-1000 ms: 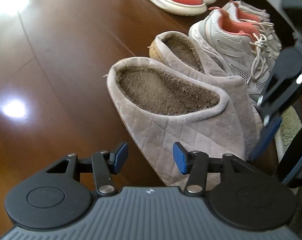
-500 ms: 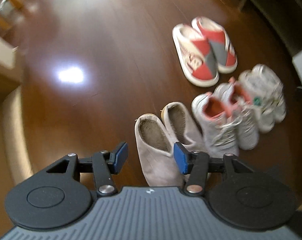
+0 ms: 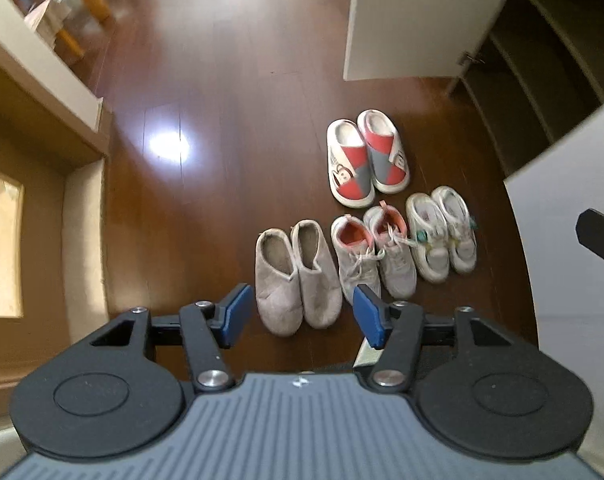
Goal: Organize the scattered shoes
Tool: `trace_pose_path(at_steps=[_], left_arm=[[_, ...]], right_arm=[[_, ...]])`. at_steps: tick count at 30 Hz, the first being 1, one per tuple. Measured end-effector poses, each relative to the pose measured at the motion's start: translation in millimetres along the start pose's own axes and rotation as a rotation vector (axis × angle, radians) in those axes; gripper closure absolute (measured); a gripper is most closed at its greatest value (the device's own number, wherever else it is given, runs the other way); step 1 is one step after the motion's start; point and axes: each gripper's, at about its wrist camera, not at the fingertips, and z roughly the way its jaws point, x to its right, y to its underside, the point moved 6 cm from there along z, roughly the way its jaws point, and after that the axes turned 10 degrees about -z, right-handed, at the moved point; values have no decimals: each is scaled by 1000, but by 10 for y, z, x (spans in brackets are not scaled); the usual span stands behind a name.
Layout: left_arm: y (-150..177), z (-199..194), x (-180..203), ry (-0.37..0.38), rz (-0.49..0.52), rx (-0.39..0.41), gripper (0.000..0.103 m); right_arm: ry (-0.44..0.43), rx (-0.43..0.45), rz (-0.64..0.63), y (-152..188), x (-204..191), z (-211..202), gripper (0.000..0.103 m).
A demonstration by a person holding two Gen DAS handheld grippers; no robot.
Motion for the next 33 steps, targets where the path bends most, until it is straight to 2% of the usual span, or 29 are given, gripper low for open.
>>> trace_pose_path(at_steps=[4,8,13,20,29,33], left_arm=[[6,-498,-58,-14,-38,68,31],[57,-708,-31,-12,-73,82,30],[203,-789,100,-2,-119,64,30],[478,-910,480,-15,-186,53,30],[758,-1017,1128,-11,-218,39,30],[799,-1016,1290,-10,-224,30,30]], right_arm=[[5,-14,-5,71,-51,-579,2],[8,-6,-23,47,-2,-818,2],[-27,-30,-41,29,126,-939,2],[-94,-69,-106,114,474,-929,2],[-147,-126,-195,310,994,-979,2],[-153,-135,-198,309,1169,-963,2]])
